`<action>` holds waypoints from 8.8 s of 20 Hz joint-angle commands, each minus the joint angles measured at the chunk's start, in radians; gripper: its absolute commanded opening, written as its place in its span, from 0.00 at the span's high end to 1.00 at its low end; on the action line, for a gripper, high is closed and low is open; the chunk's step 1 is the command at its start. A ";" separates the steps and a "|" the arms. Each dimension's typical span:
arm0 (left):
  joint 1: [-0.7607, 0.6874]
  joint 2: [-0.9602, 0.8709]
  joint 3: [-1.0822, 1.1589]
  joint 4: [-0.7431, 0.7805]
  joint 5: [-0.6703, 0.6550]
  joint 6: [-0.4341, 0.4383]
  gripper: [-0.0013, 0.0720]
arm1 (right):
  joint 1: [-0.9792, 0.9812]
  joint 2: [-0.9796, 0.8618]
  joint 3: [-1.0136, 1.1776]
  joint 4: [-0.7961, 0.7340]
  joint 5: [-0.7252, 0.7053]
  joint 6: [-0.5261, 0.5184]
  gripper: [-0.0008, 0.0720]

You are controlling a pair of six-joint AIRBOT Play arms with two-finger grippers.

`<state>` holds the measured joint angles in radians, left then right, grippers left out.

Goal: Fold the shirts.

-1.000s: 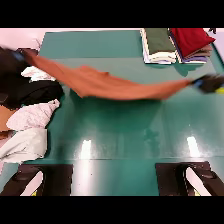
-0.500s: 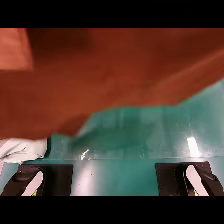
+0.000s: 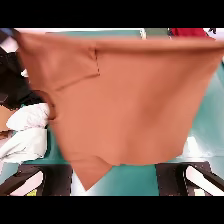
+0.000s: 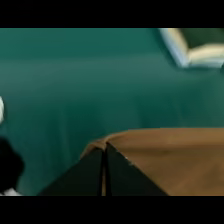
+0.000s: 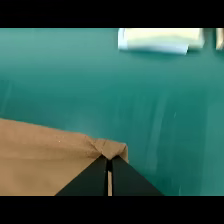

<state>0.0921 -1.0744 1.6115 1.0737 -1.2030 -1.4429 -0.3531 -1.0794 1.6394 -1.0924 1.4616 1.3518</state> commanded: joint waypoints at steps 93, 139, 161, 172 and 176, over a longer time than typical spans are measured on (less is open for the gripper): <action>0.001 0.557 -1.029 -0.061 -0.278 -0.048 0.96 | -0.022 0.425 -0.911 -0.315 0.134 -0.051 0.97; -0.570 -0.631 -0.200 -0.217 0.417 -0.025 0.96 | 0.014 -0.494 -0.251 0.342 0.033 -0.242 0.96; -0.389 -0.542 0.147 0.087 0.194 -0.049 0.96 | 0.739 -0.342 0.088 0.344 -0.257 -0.043 0.96; -0.070 -0.182 0.184 0.159 0.063 -0.041 0.95 | 1.026 -0.814 0.372 0.591 -0.384 -0.219 0.65; -0.150 -0.182 0.147 0.160 0.071 -0.021 0.95 | 0.891 -0.793 0.370 0.349 -0.145 -0.128 0.65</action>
<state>-0.0246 -1.2667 1.7771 1.2301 -1.1229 -1.4841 0.6029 -1.8626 1.9915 -0.5995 1.1484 1.1687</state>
